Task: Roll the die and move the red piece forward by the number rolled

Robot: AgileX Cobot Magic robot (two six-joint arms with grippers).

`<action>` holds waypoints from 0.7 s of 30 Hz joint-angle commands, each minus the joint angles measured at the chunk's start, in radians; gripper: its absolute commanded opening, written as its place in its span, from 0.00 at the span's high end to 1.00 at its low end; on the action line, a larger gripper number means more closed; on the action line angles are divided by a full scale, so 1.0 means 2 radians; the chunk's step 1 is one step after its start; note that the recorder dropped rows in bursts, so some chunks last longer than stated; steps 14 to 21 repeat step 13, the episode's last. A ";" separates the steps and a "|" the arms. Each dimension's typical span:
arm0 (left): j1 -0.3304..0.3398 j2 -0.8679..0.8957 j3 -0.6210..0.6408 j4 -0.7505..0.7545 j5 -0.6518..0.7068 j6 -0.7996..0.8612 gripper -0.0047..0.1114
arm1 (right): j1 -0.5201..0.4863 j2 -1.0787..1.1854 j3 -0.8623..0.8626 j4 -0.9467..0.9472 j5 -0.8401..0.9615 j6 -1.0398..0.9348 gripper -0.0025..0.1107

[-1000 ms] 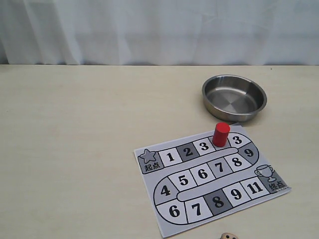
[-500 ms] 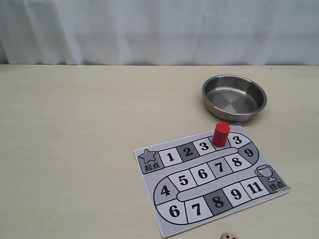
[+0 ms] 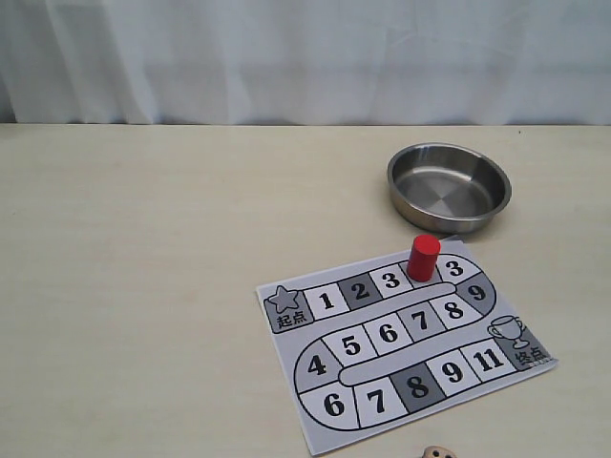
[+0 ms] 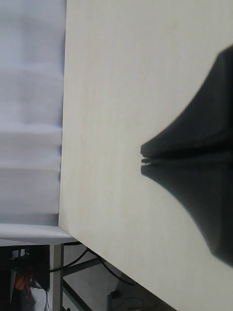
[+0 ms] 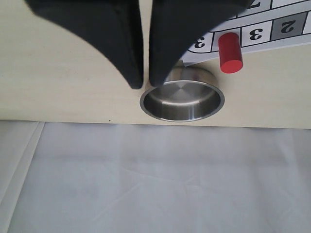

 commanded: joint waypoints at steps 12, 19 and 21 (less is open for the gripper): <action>-0.004 0.000 -0.003 0.003 -0.004 0.000 0.96 | 0.001 -0.002 0.002 -0.001 0.001 0.002 0.94; -0.004 0.000 -0.003 0.003 -0.004 0.000 0.96 | 0.001 -0.002 0.002 -0.001 0.001 0.002 0.94; -0.004 0.000 -0.003 0.003 -0.004 0.000 0.96 | 0.001 -0.002 0.002 -0.001 0.001 0.002 0.94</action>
